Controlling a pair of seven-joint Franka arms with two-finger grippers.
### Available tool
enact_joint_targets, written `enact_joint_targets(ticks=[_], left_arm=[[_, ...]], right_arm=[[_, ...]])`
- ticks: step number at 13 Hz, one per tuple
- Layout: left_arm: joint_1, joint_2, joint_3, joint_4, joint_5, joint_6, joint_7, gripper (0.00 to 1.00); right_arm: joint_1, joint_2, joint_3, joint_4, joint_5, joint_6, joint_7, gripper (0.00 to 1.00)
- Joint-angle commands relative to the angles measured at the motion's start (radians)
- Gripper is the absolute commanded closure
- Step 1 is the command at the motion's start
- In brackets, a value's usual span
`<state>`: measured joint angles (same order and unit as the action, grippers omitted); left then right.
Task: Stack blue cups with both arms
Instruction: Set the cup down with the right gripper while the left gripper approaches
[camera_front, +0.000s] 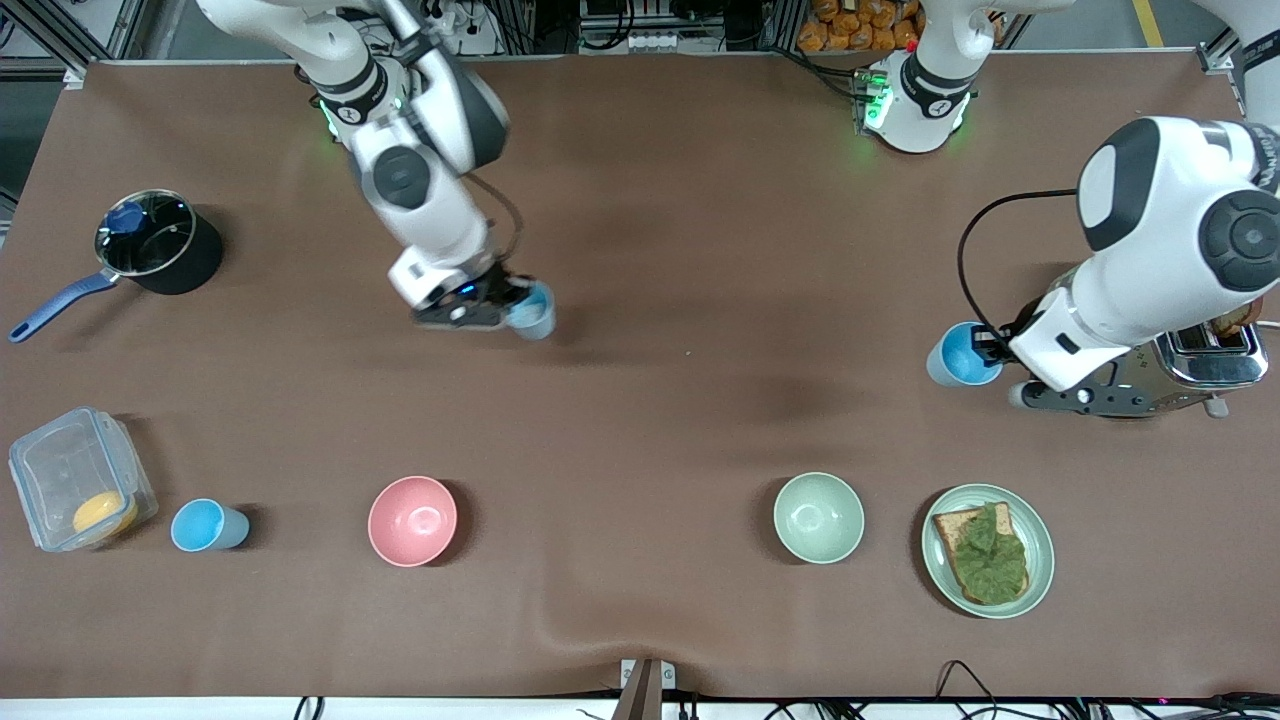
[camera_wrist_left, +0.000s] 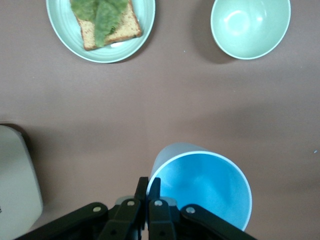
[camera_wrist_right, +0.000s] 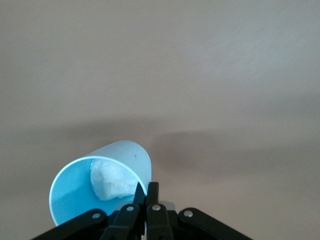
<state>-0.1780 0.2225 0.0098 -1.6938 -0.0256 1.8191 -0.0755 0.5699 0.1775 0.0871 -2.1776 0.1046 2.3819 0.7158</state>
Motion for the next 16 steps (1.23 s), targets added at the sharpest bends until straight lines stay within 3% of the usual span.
enact_joint_targets(ticks=[1, 3, 6, 7, 9, 10, 12, 14, 16], left_arm=[[-0.011, 0.015, -0.01, 0.029, -0.049, -0.024, -0.013, 1.0], [-0.029, 0.02, -0.011, 0.025, -0.082, -0.023, -0.018, 1.0], [-0.061, 0.031, -0.017, 0.022, -0.085, -0.015, -0.059, 1.0], [-0.075, 0.029, -0.028, 0.02, -0.085, -0.006, -0.093, 1.0], [-0.097, 0.028, -0.053, 0.019, -0.085, 0.008, -0.174, 1.0], [-0.098, 0.028, -0.068, 0.014, -0.085, 0.014, -0.2, 1.0], [-0.095, 0.021, -0.111, -0.022, -0.085, 0.06, -0.249, 1.0], [-0.097, 0.02, -0.146, -0.038, -0.085, 0.074, -0.312, 1.0], [-0.097, 0.021, -0.192, -0.05, -0.085, 0.084, -0.378, 1.0]], right_arm=[[0.118, 0.13, -0.018, 0.131, -0.002, -0.007, 0.217, 1.0], [0.183, 0.189, -0.023, 0.182, -0.003, 0.0, 0.316, 1.0], [0.195, 0.23, -0.021, 0.22, -0.003, 0.0, 0.369, 0.98], [0.196, 0.24, -0.021, 0.229, -0.003, -0.003, 0.376, 0.83], [0.196, 0.24, -0.021, 0.233, -0.003, -0.009, 0.392, 0.65], [0.189, 0.238, -0.021, 0.242, -0.002, -0.015, 0.387, 0.48], [0.176, 0.218, -0.027, 0.281, -0.002, -0.08, 0.372, 0.45], [0.108, 0.211, -0.029, 0.419, -0.002, -0.307, 0.314, 0.36], [0.046, 0.209, -0.03, 0.528, -0.002, -0.438, 0.234, 0.11]])
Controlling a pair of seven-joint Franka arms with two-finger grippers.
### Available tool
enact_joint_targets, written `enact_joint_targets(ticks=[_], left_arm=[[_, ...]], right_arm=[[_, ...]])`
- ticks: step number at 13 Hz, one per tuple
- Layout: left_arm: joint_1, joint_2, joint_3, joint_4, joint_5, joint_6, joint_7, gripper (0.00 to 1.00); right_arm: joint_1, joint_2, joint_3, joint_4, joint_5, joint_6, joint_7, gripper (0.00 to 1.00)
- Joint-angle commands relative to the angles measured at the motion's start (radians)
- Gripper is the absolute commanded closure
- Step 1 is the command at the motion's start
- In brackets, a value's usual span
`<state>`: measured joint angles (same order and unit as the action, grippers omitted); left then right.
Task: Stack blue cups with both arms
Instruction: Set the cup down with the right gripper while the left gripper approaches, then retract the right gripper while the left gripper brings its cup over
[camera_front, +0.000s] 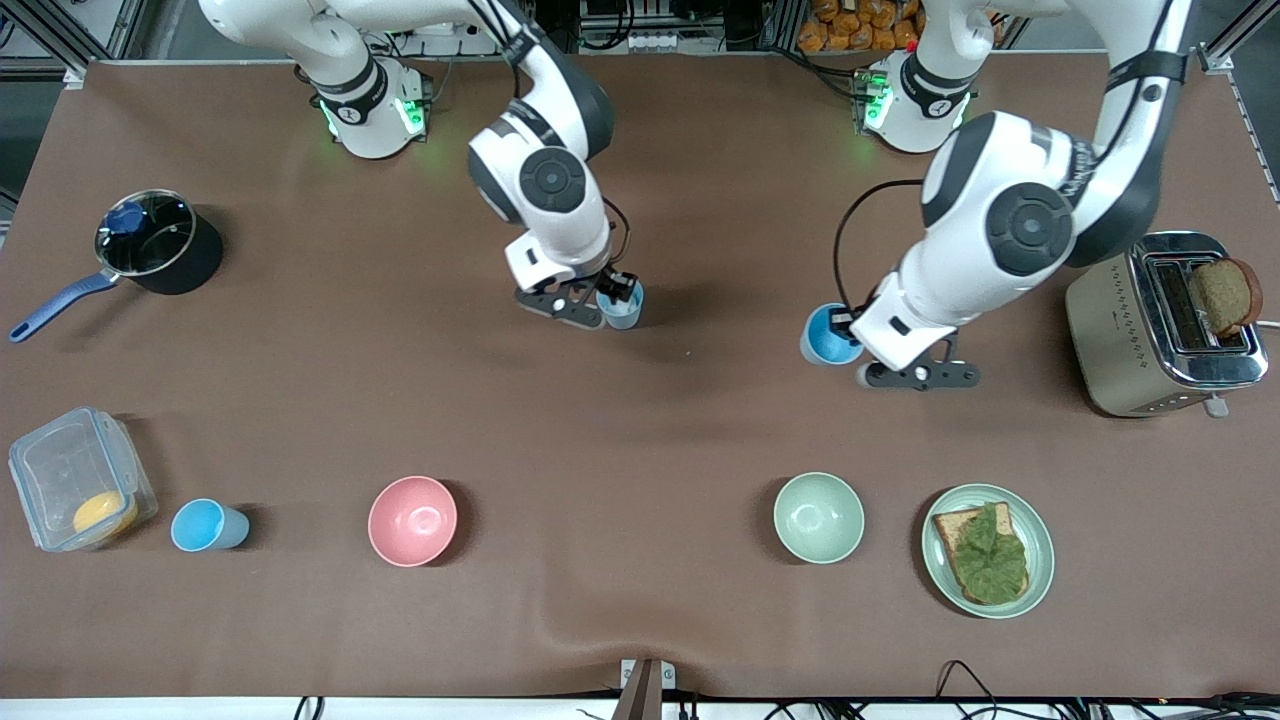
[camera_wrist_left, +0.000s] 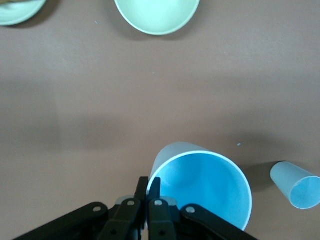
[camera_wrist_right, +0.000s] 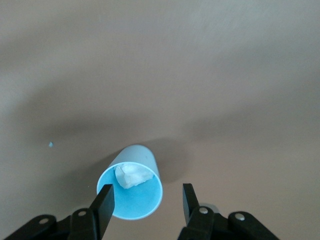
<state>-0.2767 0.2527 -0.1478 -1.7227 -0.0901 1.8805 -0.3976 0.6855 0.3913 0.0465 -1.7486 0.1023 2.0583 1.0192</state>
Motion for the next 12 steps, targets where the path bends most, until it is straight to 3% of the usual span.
enact_joint_targets(ticks=[1, 3, 12], left_arm=[[0.001, -0.007, -0.065, -0.035, -0.02, 0.043, -0.108, 1.0], [-0.024, -0.004, -0.122, -0.067, -0.013, 0.118, -0.234, 1.0], [-0.269, 0.109, -0.124, -0.038, 0.036, 0.295, -0.66, 1.0]], right_arm=[[-0.107, -0.015, 0.012, 0.116, 0.002, -0.153, -0.141, 0.04], [-0.19, -0.063, 0.012, 0.118, 0.004, -0.176, -0.282, 0.0], [-0.562, -0.327, 0.009, 0.122, 0.005, -0.455, -0.85, 0.0]])
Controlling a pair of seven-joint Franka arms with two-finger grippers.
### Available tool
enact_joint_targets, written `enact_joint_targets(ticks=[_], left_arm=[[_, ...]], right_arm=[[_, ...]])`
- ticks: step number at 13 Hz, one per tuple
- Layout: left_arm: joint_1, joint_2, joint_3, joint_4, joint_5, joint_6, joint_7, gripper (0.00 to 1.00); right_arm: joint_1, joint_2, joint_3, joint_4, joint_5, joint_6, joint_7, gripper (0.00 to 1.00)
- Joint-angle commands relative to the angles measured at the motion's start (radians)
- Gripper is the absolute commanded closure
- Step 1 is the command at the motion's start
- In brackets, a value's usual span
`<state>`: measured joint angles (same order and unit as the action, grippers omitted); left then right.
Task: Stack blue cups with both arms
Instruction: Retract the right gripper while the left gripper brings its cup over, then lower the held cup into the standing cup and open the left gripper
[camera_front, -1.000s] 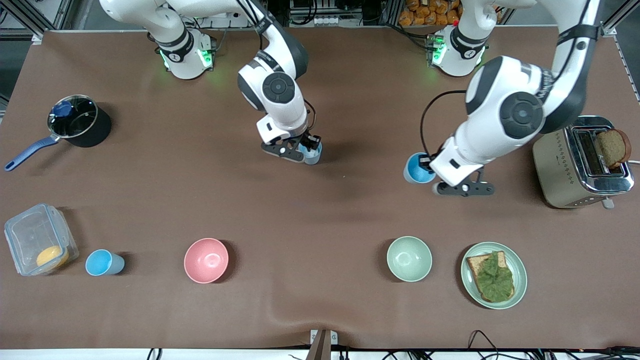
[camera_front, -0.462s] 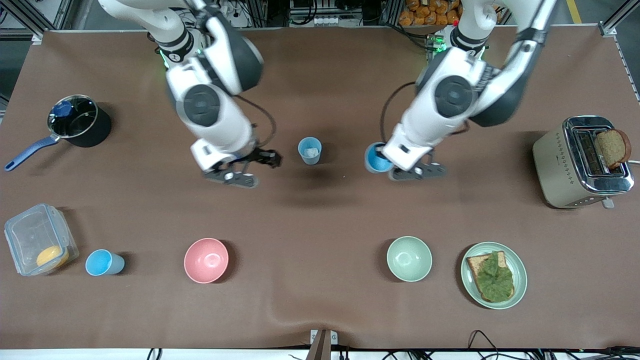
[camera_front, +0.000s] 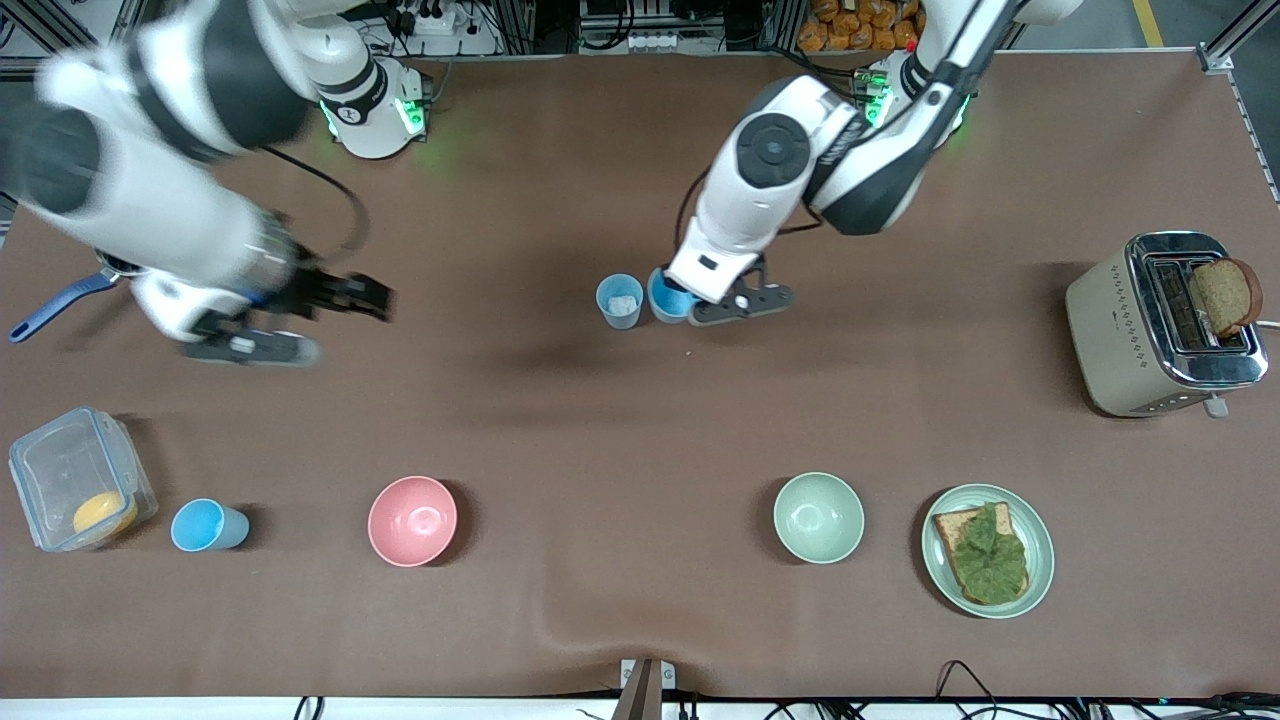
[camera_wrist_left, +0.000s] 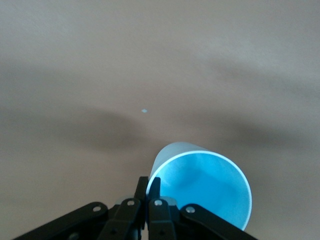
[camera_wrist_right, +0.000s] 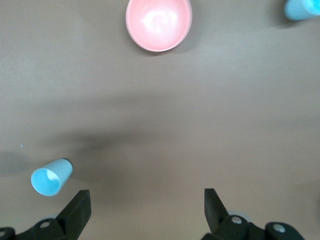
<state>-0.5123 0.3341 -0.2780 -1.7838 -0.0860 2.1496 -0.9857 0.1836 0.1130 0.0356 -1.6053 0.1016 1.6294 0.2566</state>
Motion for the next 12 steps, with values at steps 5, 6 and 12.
enact_joint_targets(ticks=[5, 6, 12], left_arm=[[-0.116, 0.112, 0.008, 0.09, 0.133, 0.026, -0.22, 1.0], [-0.13, 0.121, 0.01, 0.09, 0.143, 0.027, -0.252, 1.0], [-0.17, 0.166, 0.008, 0.089, 0.193, 0.061, -0.338, 1.0]], right_arm=[[-0.099, -0.055, -0.036, 0.082, -0.005, -0.13, -0.186, 0.0], [-0.104, -0.052, -0.036, 0.105, -0.022, -0.167, -0.181, 0.0], [-0.111, -0.036, -0.037, 0.157, -0.1, -0.178, -0.192, 0.0]])
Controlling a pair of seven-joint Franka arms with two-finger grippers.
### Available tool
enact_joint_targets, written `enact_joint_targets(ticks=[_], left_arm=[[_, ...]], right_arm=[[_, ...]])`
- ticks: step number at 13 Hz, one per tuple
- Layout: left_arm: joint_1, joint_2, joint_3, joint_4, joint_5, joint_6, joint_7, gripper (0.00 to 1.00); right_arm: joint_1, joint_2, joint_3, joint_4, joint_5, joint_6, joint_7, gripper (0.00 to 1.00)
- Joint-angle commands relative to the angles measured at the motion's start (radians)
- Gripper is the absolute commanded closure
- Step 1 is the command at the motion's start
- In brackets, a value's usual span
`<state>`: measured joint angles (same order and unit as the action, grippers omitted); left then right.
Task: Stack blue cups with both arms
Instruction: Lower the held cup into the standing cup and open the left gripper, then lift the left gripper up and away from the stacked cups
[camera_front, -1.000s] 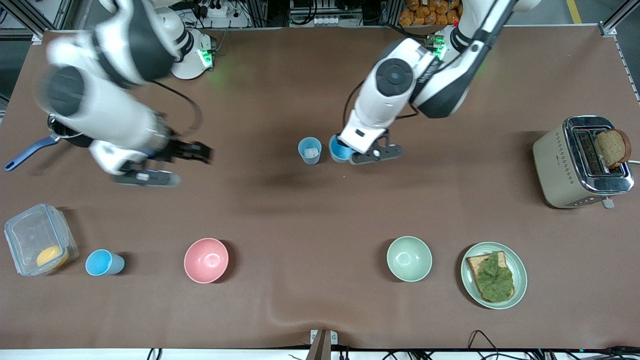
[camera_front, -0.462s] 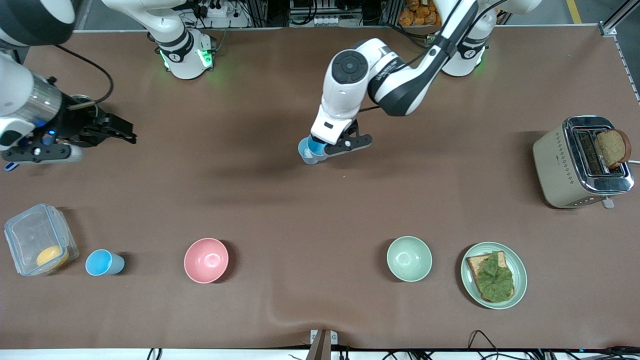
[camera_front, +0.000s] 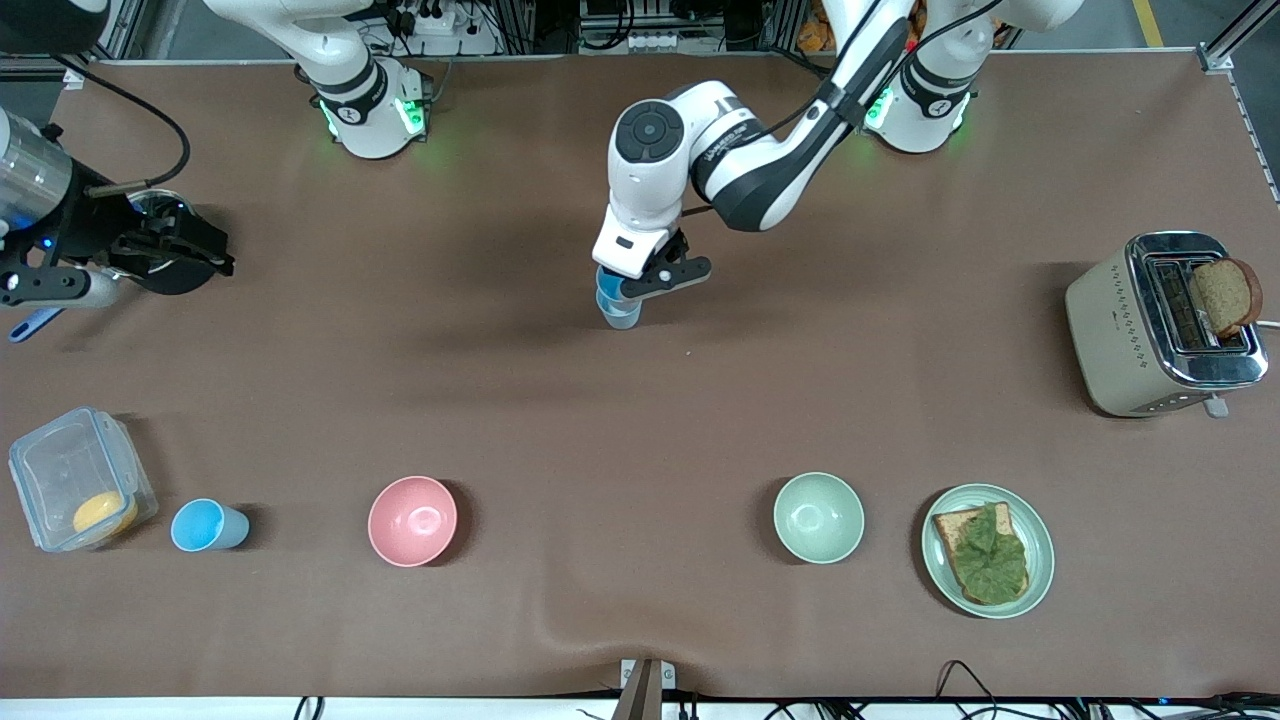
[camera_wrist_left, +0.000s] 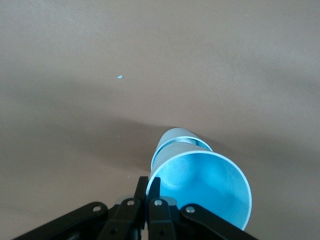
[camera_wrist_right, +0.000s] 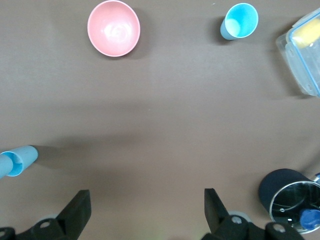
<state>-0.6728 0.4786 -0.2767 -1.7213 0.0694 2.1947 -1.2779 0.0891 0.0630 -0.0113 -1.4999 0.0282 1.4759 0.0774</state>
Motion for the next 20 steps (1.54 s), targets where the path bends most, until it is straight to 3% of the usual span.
enact_joint_targets(ticks=[1, 5, 6, 7, 12, 14, 16, 20], left_arm=[[-0.011, 0.028, 0.005, 0.026, 0.04, 0.02, -0.049, 1.0], [-0.013, 0.048, 0.005, 0.025, 0.04, 0.031, -0.054, 1.0], [-0.011, 0.048, 0.005, 0.025, 0.04, 0.031, -0.052, 0.74], [-0.013, 0.051, 0.005, 0.025, 0.041, 0.031, -0.048, 0.01], [-0.001, 0.026, 0.007, 0.029, 0.07, 0.031, -0.041, 0.0], [0.03, -0.04, 0.02, 0.029, 0.075, 0.024, -0.041, 0.0], [0.091, -0.122, 0.034, 0.029, 0.156, -0.016, -0.026, 0.0], [0.212, -0.221, 0.034, 0.029, 0.162, -0.137, 0.199, 0.0]], right_arm=[[-0.018, 0.014, 0.011, 0.061, -0.043, -0.038, -0.014, 0.0], [-0.023, 0.012, 0.007, 0.098, -0.051, -0.075, -0.013, 0.0], [-0.031, 0.012, 0.004, 0.105, -0.05, -0.083, -0.013, 0.0], [-0.037, 0.012, 0.004, 0.107, -0.05, -0.085, -0.014, 0.0], [-0.063, 0.014, 0.005, 0.124, -0.05, -0.083, -0.014, 0.0], [-0.068, 0.014, 0.004, 0.124, -0.051, -0.083, -0.014, 0.0], [-0.072, 0.012, 0.004, 0.124, -0.051, -0.083, -0.014, 0.0], [-0.129, 0.014, 0.005, 0.125, -0.034, -0.083, -0.021, 0.0]])
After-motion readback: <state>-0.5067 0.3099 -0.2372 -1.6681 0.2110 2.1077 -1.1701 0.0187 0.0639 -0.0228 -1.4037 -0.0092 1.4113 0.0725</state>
